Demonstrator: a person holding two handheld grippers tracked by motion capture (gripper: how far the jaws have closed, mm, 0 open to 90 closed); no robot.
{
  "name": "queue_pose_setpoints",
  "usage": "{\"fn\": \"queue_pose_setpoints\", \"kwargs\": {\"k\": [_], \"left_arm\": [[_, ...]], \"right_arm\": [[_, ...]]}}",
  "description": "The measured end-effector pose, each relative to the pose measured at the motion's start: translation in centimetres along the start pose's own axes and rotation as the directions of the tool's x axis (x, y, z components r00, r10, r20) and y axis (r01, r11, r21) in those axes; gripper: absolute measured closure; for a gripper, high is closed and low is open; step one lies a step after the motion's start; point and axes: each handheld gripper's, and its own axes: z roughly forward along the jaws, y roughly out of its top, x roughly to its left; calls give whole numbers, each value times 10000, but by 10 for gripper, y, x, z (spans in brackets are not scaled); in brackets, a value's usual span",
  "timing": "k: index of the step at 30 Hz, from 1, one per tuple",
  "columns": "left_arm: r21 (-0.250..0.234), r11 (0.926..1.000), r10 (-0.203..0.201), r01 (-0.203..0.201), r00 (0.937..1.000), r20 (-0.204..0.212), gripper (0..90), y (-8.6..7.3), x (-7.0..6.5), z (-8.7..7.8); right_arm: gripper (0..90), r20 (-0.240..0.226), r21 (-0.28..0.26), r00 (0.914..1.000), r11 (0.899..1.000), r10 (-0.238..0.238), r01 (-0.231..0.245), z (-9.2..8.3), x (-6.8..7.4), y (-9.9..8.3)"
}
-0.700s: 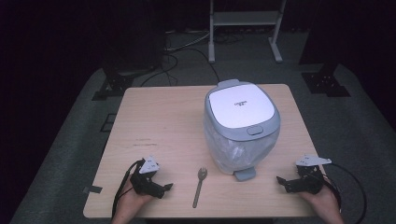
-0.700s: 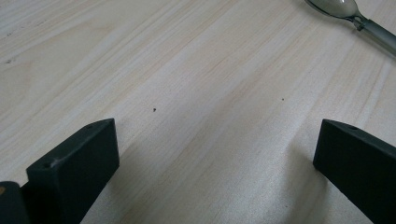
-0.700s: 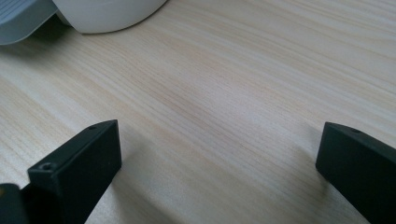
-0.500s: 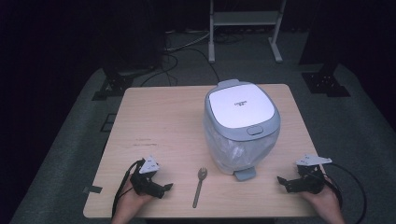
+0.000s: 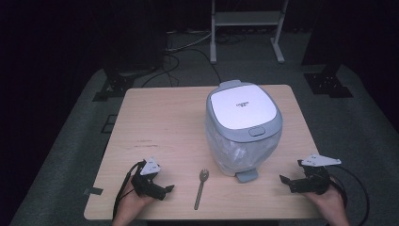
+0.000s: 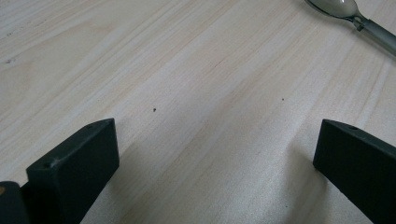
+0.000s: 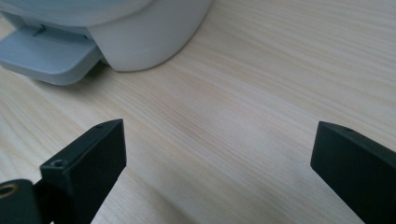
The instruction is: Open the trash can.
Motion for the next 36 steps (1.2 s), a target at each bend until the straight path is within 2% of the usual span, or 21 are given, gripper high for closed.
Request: {"fn": "queue_pose_setpoints", "kwargs": {"k": [9, 23, 26, 27, 31, 33, 34, 36], "left_arm": [[3, 10000, 0, 0, 10000, 3, 0, 0, 0, 0], [3, 10000, 2, -2, 10000, 3, 0, 0, 0, 0], [5, 10000, 3, -3, 10000, 3, 0, 0, 0, 0], [5, 10000, 4, -4, 10000, 2, 0, 0, 0, 0], [3, 10000, 1, -1, 10000, 1, 0, 0, 0, 0], [1, 10000, -1, 1, 10000, 2, 0, 0, 0, 0], [-3, 10000, -4, 4, 10000, 2, 0, 0, 0, 0], [-5, 10000, -8, 8, 10000, 3, 0, 0, 0, 0]], "right_arm": [[88, -419, -264, 9991, 9996, 78, -89, -6, 1, 8], [210, -921, -656, 9957, 9978, -126, 65, -19, 5, 18], [277, -1040, -745, 9944, 9972, -164, 86, -21, 5, 18], [326, -1151, -848, 9932, 9964, -172, 74, -24, 4, 19], [391, -1262, -1007, 9917, 9949, -223, 96, -28, 5, 22], [469, -1413, -1125, 9896, 9936, -256, 96, -31, 4, 26], [469, -1413, -1125, 9896, 9936, -256, 96, -31, 4, 26], [542, -1514, -1248, 9879, 9921, -342, 152, -33, 3, 28]]}}
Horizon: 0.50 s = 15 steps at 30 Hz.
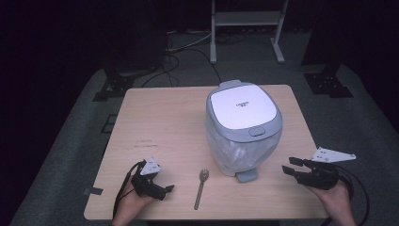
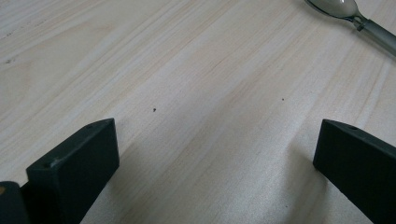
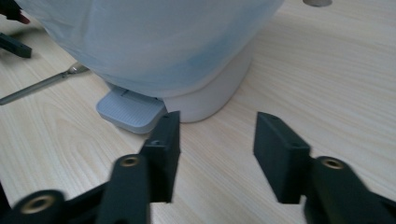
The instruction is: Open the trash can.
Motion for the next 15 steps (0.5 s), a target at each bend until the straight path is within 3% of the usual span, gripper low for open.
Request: {"fn": "queue_pose_setpoints", "kwargs": {"k": [1, 4, 5, 7, 10, 15], "left_arm": [[-1, 10000, 0, 0, 10000, 0, 0, 0, 0, 0], [-2, 10000, 2, -2, 10000, 0, 0, 0, 0, 0], [-1, 10000, 4, -4, 10000, 0, 0, 0, 0, 0], [0, 10000, 3, -3, 10000, 1, 0, 0, 0, 0], [-7, 10000, -17, 17, 10000, 1, 0, 0, 0, 0], [22, 10000, 18, -18, 10000, 2, 0, 0, 0, 0]], "right_arm": [[622, -111, -115, 9999, 9999, -23, 21, -2, 0, 1], [730, -260, -227, 9996, 9997, -128, 122, -6, 1, 5], [730, -260, -227, 9996, 9997, -128, 122, -6, 1, 5], [840, -402, -379, 9990, 9991, -192, 176, -10, 2, 9], [895, -477, -508, 9987, 9986, -178, 154, -13, 3, 13], [898, -758, -765, 9969, 9970, -205, 147, -19, 4, 23]]}}
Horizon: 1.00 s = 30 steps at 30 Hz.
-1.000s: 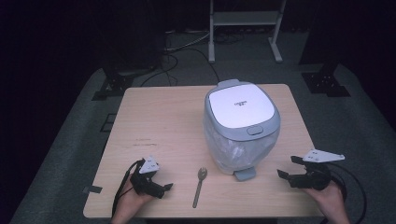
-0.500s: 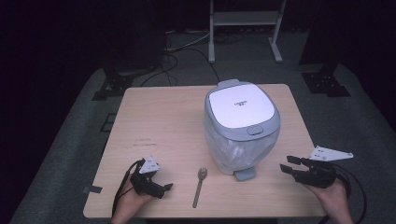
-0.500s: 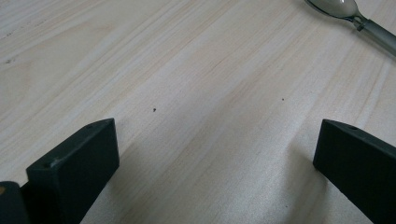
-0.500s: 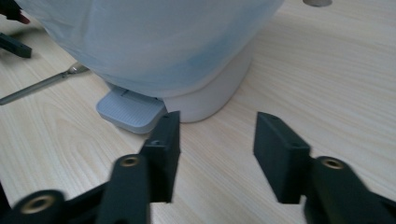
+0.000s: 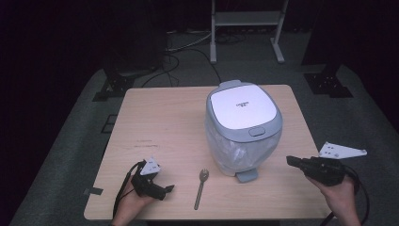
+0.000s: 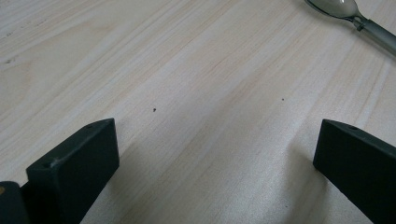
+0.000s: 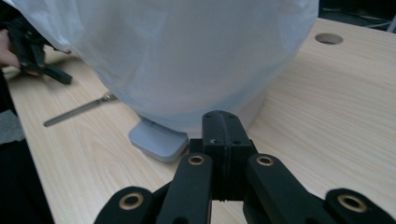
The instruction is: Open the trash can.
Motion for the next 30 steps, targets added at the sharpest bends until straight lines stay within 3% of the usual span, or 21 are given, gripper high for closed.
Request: {"fn": "queue_pose_setpoints", "kwargs": {"k": [14, 18, 23, 30], "left_arm": [[0, 10000, -3, 3, 10000, 2, 0, 0, 0, 0], [-5, 10000, -1, 1, 10000, 0, 0, 0, 0, 0], [1, 10000, 0, 0, 10000, 1, 0, 0, 0, 0], [-19, 10000, -2, 2, 10000, -3, 0, 0, 0, 0]], "right_arm": [[899, -824, -257, 9961, 9992, -319, 298, -11, 6, 35], [899, -981, -370, 9950, 9992, -185, 149, -17, 8, 43], [899, -1419, -646, 9898, 9979, -128, 36, -24, 11, 52], [899, -1888, -1096, 9803, 9933, -574, 371, -32, 25, 76]]}}
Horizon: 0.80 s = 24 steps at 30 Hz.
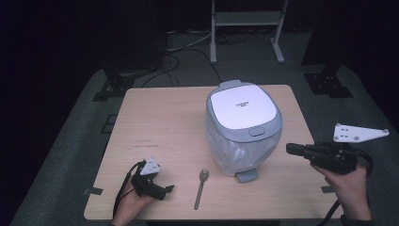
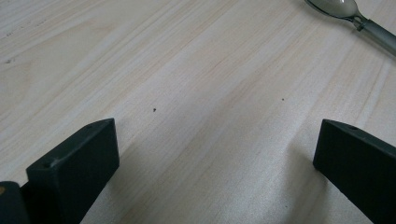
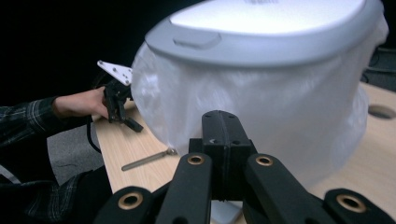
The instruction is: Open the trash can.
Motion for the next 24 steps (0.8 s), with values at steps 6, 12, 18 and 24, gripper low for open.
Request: {"fn": "queue_pose_setpoints", "kwargs": {"k": [6, 12, 18, 24], "left_arm": [[0, 10000, 0, 0, 10000, 2, 0, 0, 0, 0], [2, 10000, 1, -1, 10000, 2, 0, 0, 0, 0], [0, 10000, 1, -1, 10000, -1, 0, 0, 0, 0], [1, 10000, 3, -3, 10000, -1, 0, 0, 0, 0]], "right_arm": [[899, -244, -271, 9993, 9992, -290, 283, 2, 7, 17], [899, -341, -392, 9982, 9981, -488, 474, 8, 10, 28], [899, -460, -455, 9971, 9972, -610, 590, 18, 13, 37], [899, -485, -350, 9971, 9978, -582, 566, 31, 12, 40]]}}
